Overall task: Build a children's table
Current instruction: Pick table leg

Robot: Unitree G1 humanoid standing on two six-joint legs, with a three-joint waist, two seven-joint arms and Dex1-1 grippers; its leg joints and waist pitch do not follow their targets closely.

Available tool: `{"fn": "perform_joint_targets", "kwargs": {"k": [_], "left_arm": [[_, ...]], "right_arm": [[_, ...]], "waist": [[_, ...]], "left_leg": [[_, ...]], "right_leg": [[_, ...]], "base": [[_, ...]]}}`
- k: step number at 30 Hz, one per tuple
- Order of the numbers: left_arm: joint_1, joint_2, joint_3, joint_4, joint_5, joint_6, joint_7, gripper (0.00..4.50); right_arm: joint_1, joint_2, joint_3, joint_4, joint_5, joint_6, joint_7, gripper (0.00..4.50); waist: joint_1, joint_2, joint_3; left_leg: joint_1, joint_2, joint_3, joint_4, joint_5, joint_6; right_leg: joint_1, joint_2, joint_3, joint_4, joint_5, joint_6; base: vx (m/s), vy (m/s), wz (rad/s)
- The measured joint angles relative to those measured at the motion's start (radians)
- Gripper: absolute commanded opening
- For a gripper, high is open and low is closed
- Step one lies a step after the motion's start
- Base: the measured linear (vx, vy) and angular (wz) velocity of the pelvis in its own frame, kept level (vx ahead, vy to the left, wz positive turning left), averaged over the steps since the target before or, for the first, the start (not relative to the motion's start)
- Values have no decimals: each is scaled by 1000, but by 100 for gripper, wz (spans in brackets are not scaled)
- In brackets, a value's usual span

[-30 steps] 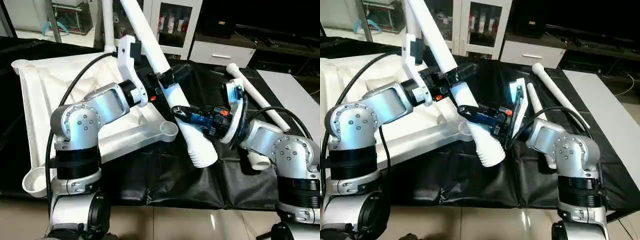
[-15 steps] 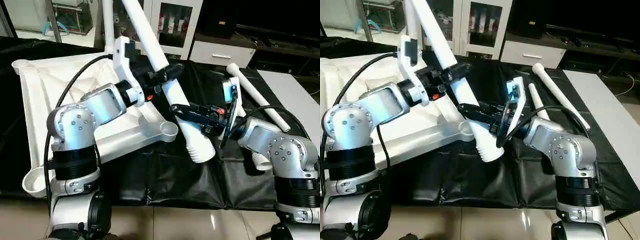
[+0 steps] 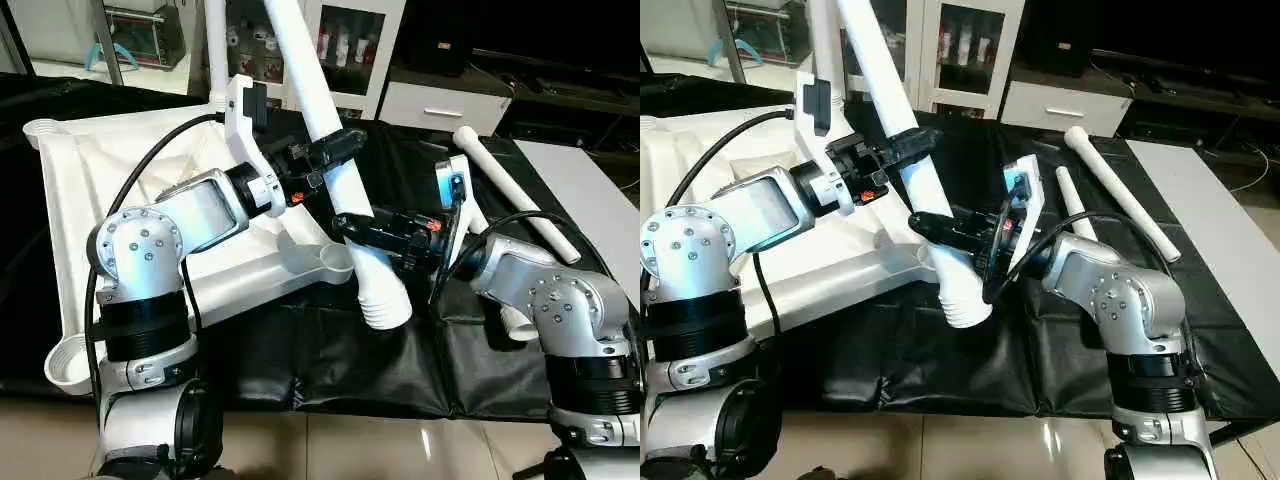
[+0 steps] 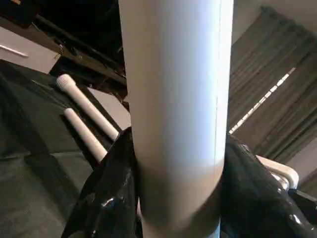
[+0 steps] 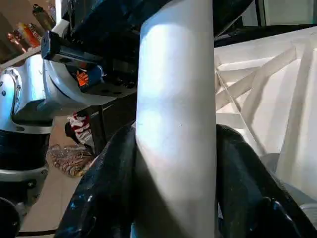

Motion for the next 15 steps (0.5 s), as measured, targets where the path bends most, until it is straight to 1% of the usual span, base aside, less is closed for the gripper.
{"fn": "perform_joint_targets", "kwargs": {"k": [4, 5, 6, 7, 8, 9, 10, 11, 12, 13, 14, 15], "left_arm": [[0, 5, -1, 0, -1, -1, -2, 184], [0, 10, -2, 0, -1, -6, -4, 184], [0, 19, -7, 0, 1, -12, -7, 184], [0, 31, -22, 0, 6, -23, -19, 183], [0, 56, -59, -2, 23, -42, -41, 183], [0, 79, -94, -5, 41, -58, -62, 182], [0, 89, -111, -6, 51, -69, -77, 182], [0, 102, -126, -6, 57, -76, -97, 181], [0, 117, -142, -6, 62, -80, -119, 180], [3, 139, -161, -12, 65, -88, -149, 180], [5, 159, -178, -19, 70, -94, -178, 180], [6, 179, -196, -31, 74, -103, -211, 180]], "right_arm": [[0, -1, 8, 0, -12, -14, 2, 181], [0, -1, 10, 0, -16, -17, 3, 216], [0, -1, 13, 1, -19, -21, 3, 237], [-3, -1, 16, 6, -21, -26, 2, 251], [-11, -1, 18, 16, -29, -27, -6, 252], [-19, -3, 18, 22, -35, -32, -15, 270], [-21, -3, 18, 24, -37, -36, -18, 270], [-24, -6, 22, 25, -40, -36, -17, 283], [-27, -15, 33, 26, -41, -36, -16, 297], [-33, -23, 44, 27, -49, -35, -15, 297], [-42, -31, 56, 27, -58, -33, -14, 314], [-56, -40, 72, 27, -62, -25, -11, 314]], "waist": [[0, 0, 0], [0, 0, 0], [0, 0, 0], [0, 0, 0], [0, 0, 0], [-1, 0, 0], [-1, 0, 0], [-1, 0, 0], [-1, 1, 0], [-2, 1, 0], [-3, 1, 0], [-6, 1, 0]], "left_leg": [[0, 0, 0, 0, 0, 0], [0, 0, 0, 0, 0, 0], [0, 0, 0, 0, 0, 0], [0, 0, 0, 0, 0, 0], [0, 0, 0, 0, 0, 0], [1, 0, 0, 0, 0, 0], [0, 0, 0, 0, 0, 0], [0, 0, 0, 0, 0, 0], [0, 0, 0, 0, 0, 0], [0, 0, 0, 0, 0, 0], [0, 0, 0, 0, 0, 0], [1, 0, 0, -1, 0, 0]], "right_leg": [[0, 0, 0, 0, 0, 0], [0, 0, 0, 0, 0, 0], [0, 0, 0, 0, 0, 0], [0, 0, 0, 0, 0, 0], [0, 0, 0, 0, 0, 0], [0, 0, 0, 0, 0, 0], [0, 0, 0, 0, 0, 0], [0, 0, 0, 0, 0, 0], [0, 0, 0, 0, 0, 0], [0, 0, 0, 0, 0, 0], [0, 0, 0, 0, 0, 0], [0, 0, 0, 0, 0, 0]], "base": [[0, 0, 0], [0, 0, 0], [0, 0, 0], [0, 0, 0], [0, 0, 0], [0, 0, 0], [0, 0, 0], [0, 0, 0], [0, 0, 0], [0, 0, 0], [0, 0, 0], [0, 0, 0]]}}
